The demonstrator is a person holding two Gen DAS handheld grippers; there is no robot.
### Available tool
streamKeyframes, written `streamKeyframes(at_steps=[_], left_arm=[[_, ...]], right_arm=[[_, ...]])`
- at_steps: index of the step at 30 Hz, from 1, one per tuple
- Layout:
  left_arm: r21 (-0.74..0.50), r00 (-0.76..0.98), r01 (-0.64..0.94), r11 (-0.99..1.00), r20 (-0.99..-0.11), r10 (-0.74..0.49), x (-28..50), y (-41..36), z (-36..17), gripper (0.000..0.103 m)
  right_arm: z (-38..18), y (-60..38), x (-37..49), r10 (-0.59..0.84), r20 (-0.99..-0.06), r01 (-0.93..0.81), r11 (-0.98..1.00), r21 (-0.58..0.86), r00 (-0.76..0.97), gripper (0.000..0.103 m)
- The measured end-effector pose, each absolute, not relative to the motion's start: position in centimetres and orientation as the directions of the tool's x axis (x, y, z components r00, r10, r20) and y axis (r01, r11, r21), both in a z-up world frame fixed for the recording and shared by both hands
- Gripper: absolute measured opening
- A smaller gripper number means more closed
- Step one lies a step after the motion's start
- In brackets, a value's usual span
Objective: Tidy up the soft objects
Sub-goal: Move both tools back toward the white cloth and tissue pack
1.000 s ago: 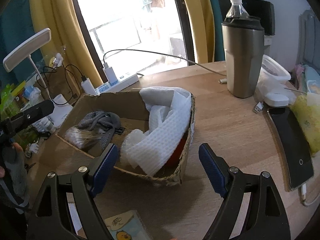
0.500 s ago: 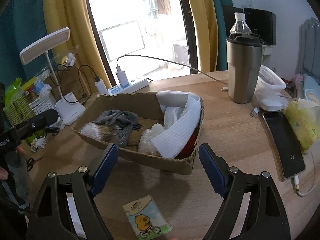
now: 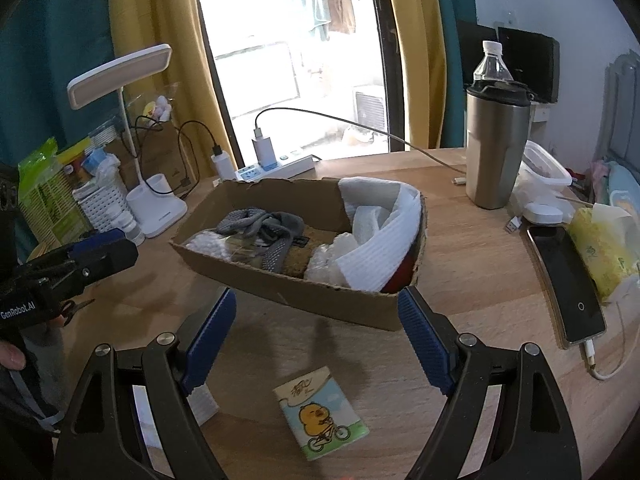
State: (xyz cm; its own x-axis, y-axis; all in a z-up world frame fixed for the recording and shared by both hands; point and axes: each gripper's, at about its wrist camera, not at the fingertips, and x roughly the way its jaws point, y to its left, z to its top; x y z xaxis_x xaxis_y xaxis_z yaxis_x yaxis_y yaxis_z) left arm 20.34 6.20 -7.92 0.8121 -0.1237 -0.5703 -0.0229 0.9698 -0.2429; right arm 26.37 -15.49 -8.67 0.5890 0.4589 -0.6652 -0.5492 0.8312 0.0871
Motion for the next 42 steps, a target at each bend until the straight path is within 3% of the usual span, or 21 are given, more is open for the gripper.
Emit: streamKeyframes(at_steps=[42], left_arm=[[-0.273, 0.745, -0.016, 0.962, -0.645, -0.17, 13.5, 4.0, -15.0, 0.074]], right_arm=[[-13.8, -15.8, 21.0, 0.411, -0.728, -0.549, 0.834, 0.058, 0.548, 0.085]])
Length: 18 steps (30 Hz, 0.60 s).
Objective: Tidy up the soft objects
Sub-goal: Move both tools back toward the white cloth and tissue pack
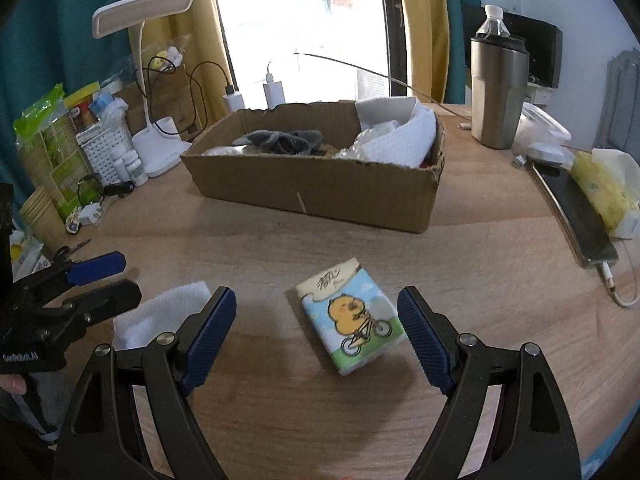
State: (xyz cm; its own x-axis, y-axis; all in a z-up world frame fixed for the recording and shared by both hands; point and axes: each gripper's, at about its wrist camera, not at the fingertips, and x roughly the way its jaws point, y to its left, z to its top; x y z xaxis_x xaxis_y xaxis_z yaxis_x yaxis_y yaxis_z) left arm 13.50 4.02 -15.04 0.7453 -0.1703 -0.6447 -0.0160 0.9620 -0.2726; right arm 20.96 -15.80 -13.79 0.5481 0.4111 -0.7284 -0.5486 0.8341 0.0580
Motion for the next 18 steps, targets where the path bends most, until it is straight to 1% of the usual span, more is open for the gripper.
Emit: streamKeyframes(at_steps=[8, 11, 18], left_arm=[[-0.262, 0.719, 0.001, 0.965, -0.671, -0.183, 12.6, 3.0, -16.6, 0.074], [-0.213, 0.727, 0.003, 0.977, -0.671, -0.149, 12.2, 2.3, -16.5, 0.074], [-0.093, 0.703, 0.004, 0.996, -0.708, -0.069, 12.5, 0.7, -17.0, 0.074]], right_arm=[[-14.2, -16.0, 20.1, 0.411, -0.728, -0.546, 0.835, 0.059, 0.55, 0.085], [-14.3, -16.2, 20.0, 0.408, -0.728, -0.54, 0.84, 0.062, 0.551, 0.085], [-14.5, -17.0, 19.9, 0.413, -0.724, -0.531, 0.844, 0.077, 0.552, 0.085]])
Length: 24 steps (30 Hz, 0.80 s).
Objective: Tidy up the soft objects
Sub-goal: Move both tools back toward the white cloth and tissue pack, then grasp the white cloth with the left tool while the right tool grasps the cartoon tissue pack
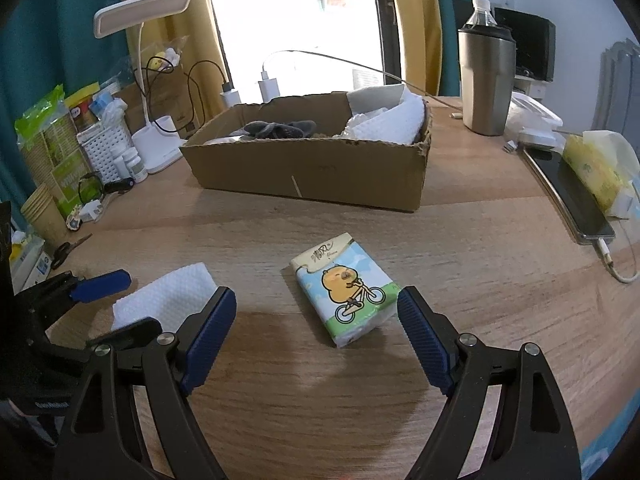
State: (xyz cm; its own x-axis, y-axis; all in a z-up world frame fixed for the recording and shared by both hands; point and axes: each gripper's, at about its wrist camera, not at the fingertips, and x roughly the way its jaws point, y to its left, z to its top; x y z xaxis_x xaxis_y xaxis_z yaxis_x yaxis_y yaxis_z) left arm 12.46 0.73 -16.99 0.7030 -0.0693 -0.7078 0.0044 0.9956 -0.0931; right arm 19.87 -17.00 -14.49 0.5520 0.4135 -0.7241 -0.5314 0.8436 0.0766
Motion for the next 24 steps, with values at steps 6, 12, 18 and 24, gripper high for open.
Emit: streamKeyframes(at_steps=[6, 12, 18, 24], left_arm=[[-0.061, 0.643, -0.008, 0.998, -0.765, -0.042, 13.2, 0.3, -18.1, 0.074], [-0.025, 0.635, -0.008, 1.0, -0.773, -0.015, 13.4, -0.1, -18.4, 0.075], [-0.026, 0.633, -0.007, 1.0, -0.774, -0.016, 13.4, 0.0, -18.3, 0.075], [-0.023, 0.63, 0.003, 1.0, -0.777, -0.02, 13.6, -0.1, -18.3, 0.072]], right_arm=[[-14.8, -17.7, 20.4, 0.421, -0.72, -0.52, 0.849, 0.098, 0.552, 0.085], [-15.3, -18.1, 21.0, 0.43, -0.722, -0.515, 0.849, 0.118, 0.542, 0.085], [-15.6, -17.9, 21.5, 0.44, -0.729, -0.529, 0.839, 0.126, 0.525, 0.085], [-15.7, -17.3, 21.9, 0.429, -0.746, -0.549, 0.83, 0.103, 0.509, 0.085]])
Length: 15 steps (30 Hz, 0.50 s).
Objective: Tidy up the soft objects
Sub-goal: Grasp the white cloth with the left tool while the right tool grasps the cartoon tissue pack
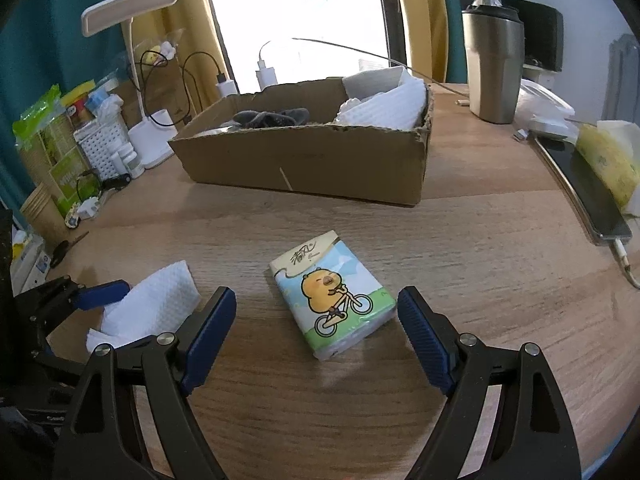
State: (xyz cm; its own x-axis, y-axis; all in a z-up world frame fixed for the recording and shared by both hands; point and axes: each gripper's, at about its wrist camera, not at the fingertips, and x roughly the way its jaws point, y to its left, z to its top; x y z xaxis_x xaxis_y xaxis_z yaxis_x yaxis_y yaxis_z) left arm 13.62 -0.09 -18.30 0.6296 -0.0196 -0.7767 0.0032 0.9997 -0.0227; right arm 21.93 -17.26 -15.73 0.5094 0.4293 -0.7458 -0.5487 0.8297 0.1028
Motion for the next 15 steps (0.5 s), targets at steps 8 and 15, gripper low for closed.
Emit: streamKeyframes(at_steps=[8, 15], left_arm=[[-0.031, 0.641, 0.077, 0.997, -0.764, -0.073, 13.3, -1.1, -18.0, 0.041], [-0.121, 0.629, 0.078, 0.99, -0.764, -0.143, 13.6, -0.1, -17.7, 0.022]], right_arm=[[-16.0, -16.8, 23.2, 0.392, -0.763, -0.532, 0.843, 0.074, 0.515, 0.085], [-16.4, -16.0, 23.5, 0.359, -0.787, -0.548, 0.836, 0.032, 0.501, 0.085]])
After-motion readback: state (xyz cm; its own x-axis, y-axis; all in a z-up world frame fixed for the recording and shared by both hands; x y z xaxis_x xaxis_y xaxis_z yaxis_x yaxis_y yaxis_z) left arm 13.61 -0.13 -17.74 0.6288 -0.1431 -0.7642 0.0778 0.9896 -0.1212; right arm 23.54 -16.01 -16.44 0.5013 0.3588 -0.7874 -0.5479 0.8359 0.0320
